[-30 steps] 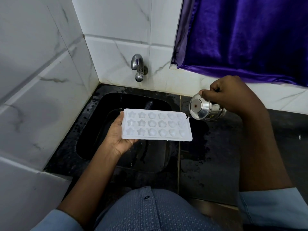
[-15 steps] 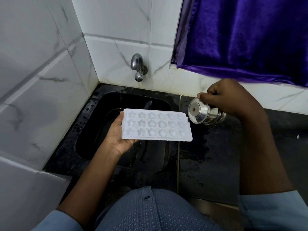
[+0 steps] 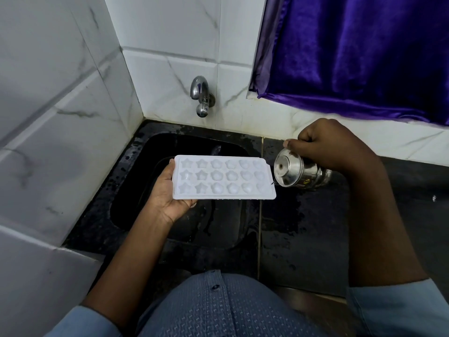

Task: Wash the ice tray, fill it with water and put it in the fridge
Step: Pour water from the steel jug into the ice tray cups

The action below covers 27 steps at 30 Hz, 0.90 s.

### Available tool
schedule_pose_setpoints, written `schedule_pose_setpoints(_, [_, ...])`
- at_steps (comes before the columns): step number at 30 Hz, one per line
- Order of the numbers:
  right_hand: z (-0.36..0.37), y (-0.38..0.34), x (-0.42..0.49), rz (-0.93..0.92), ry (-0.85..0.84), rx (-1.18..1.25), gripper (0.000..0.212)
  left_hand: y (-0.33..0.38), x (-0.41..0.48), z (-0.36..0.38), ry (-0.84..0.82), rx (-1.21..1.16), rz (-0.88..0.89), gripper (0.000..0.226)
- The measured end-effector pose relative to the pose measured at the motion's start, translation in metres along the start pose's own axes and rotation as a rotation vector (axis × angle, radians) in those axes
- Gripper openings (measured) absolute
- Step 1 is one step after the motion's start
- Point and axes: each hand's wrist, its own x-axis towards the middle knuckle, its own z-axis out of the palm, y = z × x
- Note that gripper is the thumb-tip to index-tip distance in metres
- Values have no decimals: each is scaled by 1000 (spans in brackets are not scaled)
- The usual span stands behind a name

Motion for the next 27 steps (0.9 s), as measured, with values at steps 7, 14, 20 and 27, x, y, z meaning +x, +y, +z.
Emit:
schedule_pose_setpoints(7, [6, 0, -1, 6, -14, 11, 56, -1, -2, -1, -39, -5, 10, 63])
schedule_pose_setpoints(14, [11, -8, -1, 13, -15, 10, 55, -6, -4, 1, -74, -1, 9, 62])
schedule_pose_setpoints(20, [12, -16, 2, -17, -27, 34, 58, -7, -1, 1, -69, 10, -1, 63])
schedule_pose_setpoints(27, [15, -25, 6, -50, -31, 28, 58, -6, 1, 1, -83, -7, -4, 61])
